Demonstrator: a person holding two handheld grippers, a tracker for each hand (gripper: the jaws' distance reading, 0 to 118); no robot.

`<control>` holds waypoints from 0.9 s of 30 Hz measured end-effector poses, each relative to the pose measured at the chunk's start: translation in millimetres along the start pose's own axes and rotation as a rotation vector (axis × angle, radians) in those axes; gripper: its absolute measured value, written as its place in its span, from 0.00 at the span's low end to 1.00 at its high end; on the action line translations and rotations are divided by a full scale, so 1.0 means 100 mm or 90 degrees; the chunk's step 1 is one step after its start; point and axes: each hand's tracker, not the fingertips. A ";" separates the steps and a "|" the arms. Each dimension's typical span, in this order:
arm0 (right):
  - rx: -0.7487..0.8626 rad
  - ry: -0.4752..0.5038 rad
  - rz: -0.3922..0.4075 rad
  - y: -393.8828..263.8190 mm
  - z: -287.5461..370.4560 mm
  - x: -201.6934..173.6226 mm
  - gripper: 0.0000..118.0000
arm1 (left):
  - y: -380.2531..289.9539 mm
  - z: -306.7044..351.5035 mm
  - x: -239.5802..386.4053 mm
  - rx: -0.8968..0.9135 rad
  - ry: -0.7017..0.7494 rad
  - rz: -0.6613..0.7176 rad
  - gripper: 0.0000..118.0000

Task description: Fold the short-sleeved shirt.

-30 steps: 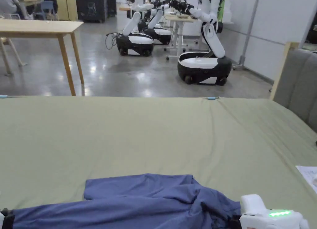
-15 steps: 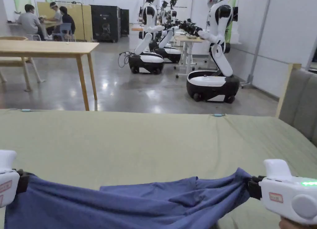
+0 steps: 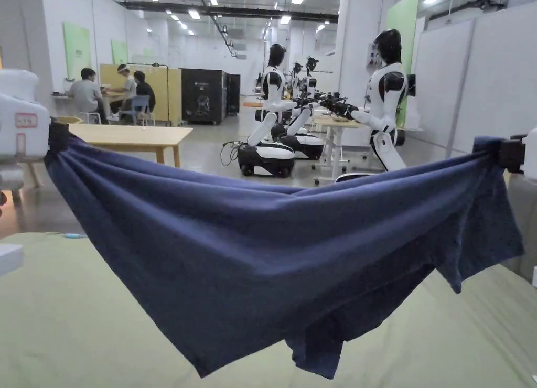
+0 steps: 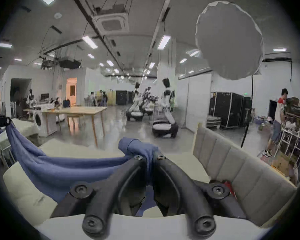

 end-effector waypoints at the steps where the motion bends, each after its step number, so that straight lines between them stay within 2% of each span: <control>1: 0.012 -0.006 -0.007 0.12 -0.02 0.03 0.07 | 0.10 -0.14 -0.04 0.013 -0.003 0.019 0.00; 4: 0.026 -0.012 -0.013 0.35 -0.12 0.06 0.07 | 0.37 -0.32 0.03 0.030 0.013 -0.013 0.00; 8: 0.021 -0.026 0.014 0.30 -0.34 0.01 0.07 | 0.38 -0.64 0.12 0.027 0.016 -0.043 0.00; 12: -0.010 -0.026 0.015 -0.25 -0.65 -0.03 0.07 | -0.12 -1.01 0.18 -0.008 0.010 -0.032 0.00; 15: -0.047 -0.043 0.019 -0.81 -0.87 -0.10 0.07 | -0.71 -1.13 0.37 -0.046 0.040 -0.046 0.00; 20: -0.087 -0.053 0.014 -1.48 -1.06 -0.15 0.07 | -1.34 -1.28 0.56 -0.115 0.023 -0.019 0.00; 27: -0.117 -0.037 0.022 -1.86 -0.72 0.00 0.07 | -1.59 -0.87 0.63 -0.127 -0.005 -0.008 0.00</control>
